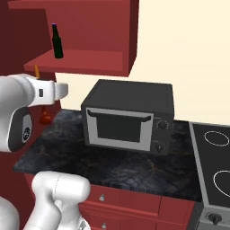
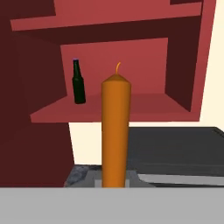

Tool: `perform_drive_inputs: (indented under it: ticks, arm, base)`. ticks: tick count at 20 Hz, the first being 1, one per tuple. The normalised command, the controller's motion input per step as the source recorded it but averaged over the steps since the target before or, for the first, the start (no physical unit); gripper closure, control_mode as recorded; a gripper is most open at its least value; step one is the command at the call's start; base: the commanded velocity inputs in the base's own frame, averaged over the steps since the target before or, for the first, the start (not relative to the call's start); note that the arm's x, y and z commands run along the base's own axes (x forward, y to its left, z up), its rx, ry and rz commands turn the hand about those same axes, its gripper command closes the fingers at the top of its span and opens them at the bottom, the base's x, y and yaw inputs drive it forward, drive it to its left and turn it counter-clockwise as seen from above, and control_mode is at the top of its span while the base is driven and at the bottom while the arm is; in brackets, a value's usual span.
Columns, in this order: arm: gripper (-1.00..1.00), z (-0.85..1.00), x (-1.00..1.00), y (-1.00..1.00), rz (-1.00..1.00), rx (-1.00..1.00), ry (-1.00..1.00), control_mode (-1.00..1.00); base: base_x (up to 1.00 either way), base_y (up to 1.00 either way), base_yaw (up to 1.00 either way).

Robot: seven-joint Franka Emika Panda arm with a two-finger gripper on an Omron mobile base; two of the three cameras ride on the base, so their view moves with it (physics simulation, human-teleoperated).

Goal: Get the candle and the beer from the cabinet and move them to the dining counter.

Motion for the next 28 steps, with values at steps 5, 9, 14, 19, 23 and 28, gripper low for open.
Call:
perform_drive_inputs:
  ticks: [5,9,14,19,23,28]
  arm:
    - [1.0,-0.2,-0.47,0.0,0.0,0.0,0.0,-1.0]
    - [1.0,-0.02,-0.2,0.0,0.0,0.0,0.01,-1.0]
    - [1.0,0.0,-0.01,0.0,0.0,0.0,0.03,-1.0]
    - [1.0,0.0,0.0,0.0,0.0,0.0,0.05,-1.0]
    - [1.0,-0.08,0.0,-0.01,0.0,0.0,0.0,-1.0]
    - [1.0,-0.03,0.0,0.0,0.0,-0.01,0.0,-1.0]
  base:
    - [0.0,0.0,0.0]
    - [0.0,0.0,0.0]
    - [0.0,0.0,0.0]
    - [0.0,0.0,0.0]
    - [0.0,0.0,0.0]
    - [0.0,0.0,0.0]
